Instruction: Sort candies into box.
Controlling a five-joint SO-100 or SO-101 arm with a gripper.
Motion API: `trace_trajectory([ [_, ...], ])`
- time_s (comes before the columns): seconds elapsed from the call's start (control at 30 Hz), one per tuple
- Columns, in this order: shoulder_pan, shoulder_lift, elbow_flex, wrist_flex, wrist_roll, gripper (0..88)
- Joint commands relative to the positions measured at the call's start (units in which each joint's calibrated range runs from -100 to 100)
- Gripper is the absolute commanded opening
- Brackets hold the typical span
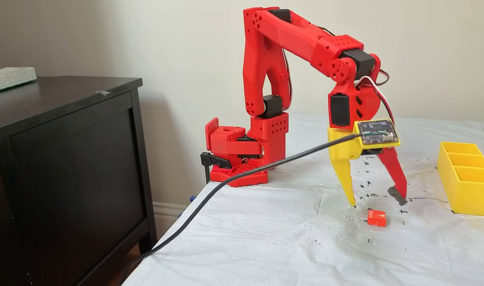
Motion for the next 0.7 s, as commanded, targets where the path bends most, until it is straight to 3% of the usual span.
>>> trace_trajectory([
  [0.0, 0.44, 0.47, -2.64, -0.70, 0.00, 27.4],
  [0.67, -0.47, 4.88, -5.65, -2.99, -1.03, 32.3],
])
